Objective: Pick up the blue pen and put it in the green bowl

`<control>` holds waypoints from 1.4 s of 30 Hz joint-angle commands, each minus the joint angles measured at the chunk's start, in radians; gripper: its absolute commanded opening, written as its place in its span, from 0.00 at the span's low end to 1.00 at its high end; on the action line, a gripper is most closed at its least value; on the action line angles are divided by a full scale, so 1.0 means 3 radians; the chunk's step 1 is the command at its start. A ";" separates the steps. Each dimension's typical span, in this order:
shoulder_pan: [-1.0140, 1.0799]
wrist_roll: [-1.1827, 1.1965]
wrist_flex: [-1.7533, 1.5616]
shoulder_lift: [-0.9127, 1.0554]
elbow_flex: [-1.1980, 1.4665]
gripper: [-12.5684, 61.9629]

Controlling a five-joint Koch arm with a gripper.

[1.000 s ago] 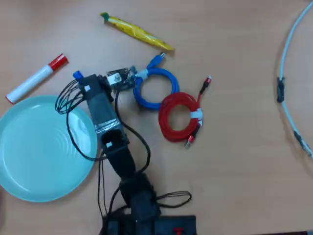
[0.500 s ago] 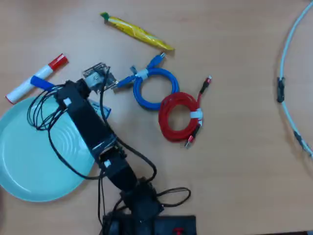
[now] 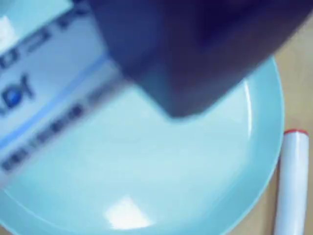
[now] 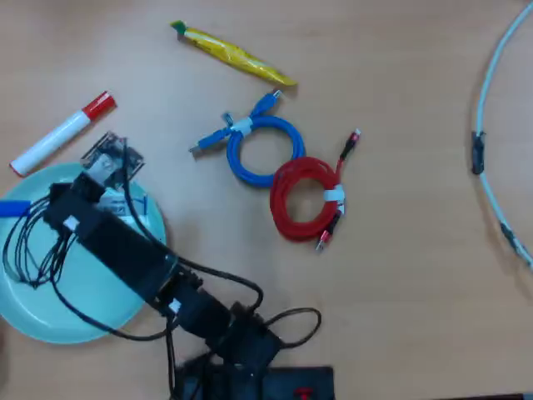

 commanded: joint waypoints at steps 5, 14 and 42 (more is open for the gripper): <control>-0.0261 -0.0056 -0.0061 0.0230 -0.0297 0.08; -0.0358 -0.0036 -0.0082 0.0194 -0.0235 0.08; -0.0348 -0.0148 -0.1994 -0.0020 0.1457 0.08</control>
